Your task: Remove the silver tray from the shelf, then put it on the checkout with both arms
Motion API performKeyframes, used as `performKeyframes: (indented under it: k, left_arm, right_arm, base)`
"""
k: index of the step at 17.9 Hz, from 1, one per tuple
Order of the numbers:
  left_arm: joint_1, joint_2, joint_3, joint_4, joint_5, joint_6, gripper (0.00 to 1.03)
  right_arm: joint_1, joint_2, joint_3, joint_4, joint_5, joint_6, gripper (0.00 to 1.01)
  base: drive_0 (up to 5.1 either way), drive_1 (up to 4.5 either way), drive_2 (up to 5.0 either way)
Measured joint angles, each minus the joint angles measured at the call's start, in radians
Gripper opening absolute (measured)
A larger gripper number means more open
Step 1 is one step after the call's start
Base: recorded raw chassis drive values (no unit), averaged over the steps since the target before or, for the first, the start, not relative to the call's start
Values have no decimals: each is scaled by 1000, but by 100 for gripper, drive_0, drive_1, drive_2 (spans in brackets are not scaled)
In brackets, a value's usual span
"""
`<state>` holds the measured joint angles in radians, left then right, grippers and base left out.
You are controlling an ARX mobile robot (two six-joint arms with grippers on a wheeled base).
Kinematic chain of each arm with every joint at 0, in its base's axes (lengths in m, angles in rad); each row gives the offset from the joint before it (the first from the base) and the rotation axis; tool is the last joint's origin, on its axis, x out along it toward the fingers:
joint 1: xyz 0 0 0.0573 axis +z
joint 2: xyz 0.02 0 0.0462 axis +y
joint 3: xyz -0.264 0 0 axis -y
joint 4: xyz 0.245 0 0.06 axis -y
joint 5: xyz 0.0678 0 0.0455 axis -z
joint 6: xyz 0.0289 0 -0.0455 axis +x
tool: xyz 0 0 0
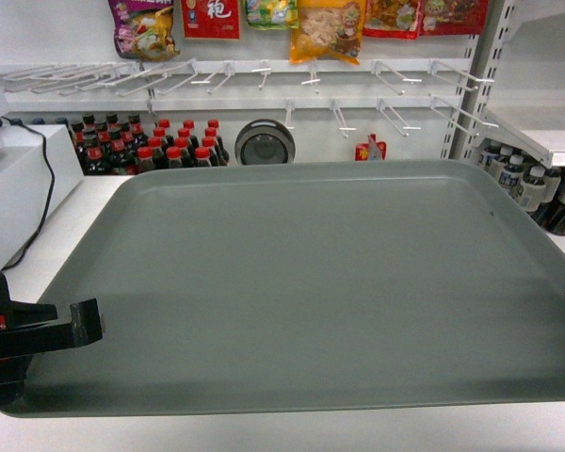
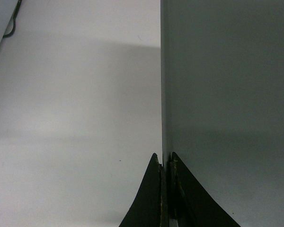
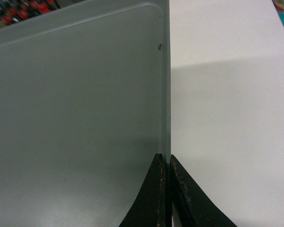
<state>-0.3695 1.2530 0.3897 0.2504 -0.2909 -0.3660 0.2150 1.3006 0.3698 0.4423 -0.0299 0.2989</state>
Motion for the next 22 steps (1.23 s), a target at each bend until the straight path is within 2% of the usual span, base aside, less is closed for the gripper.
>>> performKeyframes:
  k: [1, 2, 3, 7, 11, 13, 16, 18, 21, 22]
  left_arm:
    - [-8, 5, 11, -41, -37, -9, 3]
    - [-26, 51, 47, -77, -135, -20, 3]
    - [-27, 107, 84, -66, -179, -19, 3]
    - [24, 412, 259, 76, -172, 61, 3]
    - [26, 687, 382, 156, -201, 149, 4]
    - [15, 757, 399, 144, -206, 137, 4]
    - [2, 833, 415, 150, -220, 93, 4]
    - [-10, 850, 426, 148, -230, 58, 20]
    - [-20, 806, 373, 190, -192, 44, 47]
    - [-20, 745, 325, 224, -198, 47, 58]
  right_arm:
    - [-10, 21, -11, 84, -56, -13, 3]
    - [-11, 69, 5, 148, -103, -25, 3]
    - [-8, 126, 28, 199, -112, -30, 3]
    - [-6, 441, 209, 332, -102, -37, 3]
    - [-6, 727, 359, 343, -72, -43, 3]
    - [-5, 813, 396, 327, -63, -53, 3]
    - [-5, 887, 426, 336, -37, -63, 4]
    - [2, 890, 415, 372, -39, -72, 22]
    - [-13, 838, 359, 425, -42, -68, 49]
    - [-29, 770, 317, 472, -42, -78, 60]
  base:
    - [0, 0, 0]
    - [0, 0, 0]
    - [0, 0, 0]
    - [0, 0, 0]
    - [0, 0, 0]
    - [0, 0, 0]
    - [0, 0, 0]
    - [0, 0, 0]
    - [0, 0, 0]
    - [0, 0, 0]
